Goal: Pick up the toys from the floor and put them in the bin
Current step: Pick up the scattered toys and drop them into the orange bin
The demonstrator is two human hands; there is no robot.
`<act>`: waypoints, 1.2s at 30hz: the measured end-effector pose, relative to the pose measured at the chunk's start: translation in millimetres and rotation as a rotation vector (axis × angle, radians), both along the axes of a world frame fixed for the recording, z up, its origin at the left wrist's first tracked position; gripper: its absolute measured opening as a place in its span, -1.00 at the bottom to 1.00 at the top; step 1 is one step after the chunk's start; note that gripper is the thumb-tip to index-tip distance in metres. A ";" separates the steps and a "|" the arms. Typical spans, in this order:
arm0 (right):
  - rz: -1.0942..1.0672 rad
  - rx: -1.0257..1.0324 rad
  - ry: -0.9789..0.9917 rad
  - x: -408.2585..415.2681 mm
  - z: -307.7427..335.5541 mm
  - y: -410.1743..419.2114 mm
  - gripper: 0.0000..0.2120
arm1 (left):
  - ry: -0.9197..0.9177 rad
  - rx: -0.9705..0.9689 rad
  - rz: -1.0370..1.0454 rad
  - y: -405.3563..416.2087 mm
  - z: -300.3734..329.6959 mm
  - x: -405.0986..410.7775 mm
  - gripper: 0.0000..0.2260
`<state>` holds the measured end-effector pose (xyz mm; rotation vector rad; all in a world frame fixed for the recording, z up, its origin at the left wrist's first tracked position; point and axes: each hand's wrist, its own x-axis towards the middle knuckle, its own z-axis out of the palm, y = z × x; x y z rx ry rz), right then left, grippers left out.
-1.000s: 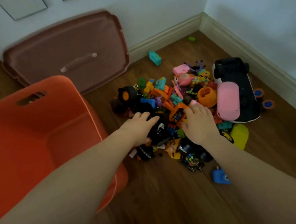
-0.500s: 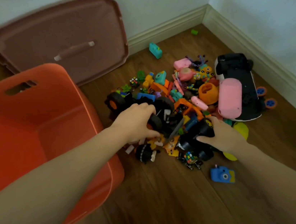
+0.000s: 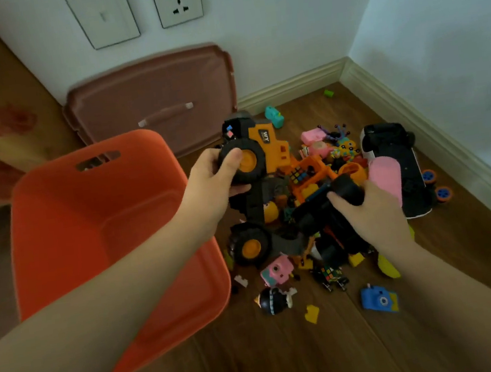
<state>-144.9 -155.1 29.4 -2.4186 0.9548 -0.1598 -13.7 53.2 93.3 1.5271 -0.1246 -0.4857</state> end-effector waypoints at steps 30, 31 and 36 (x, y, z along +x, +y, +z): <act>0.360 0.365 0.376 100.3 12.4 241.4 -0.59 | 0.439 0.494 0.264 207.0 -90.8 41.3 -0.56; 0.350 0.333 0.388 101.7 8.5 238.5 -0.57 | 0.480 0.469 0.271 208.3 -95.2 42.5 -0.58; 0.669 0.024 0.547 103.4 -1.6 242.9 -0.29 | 0.359 0.692 0.106 205.0 -111.2 47.7 -0.55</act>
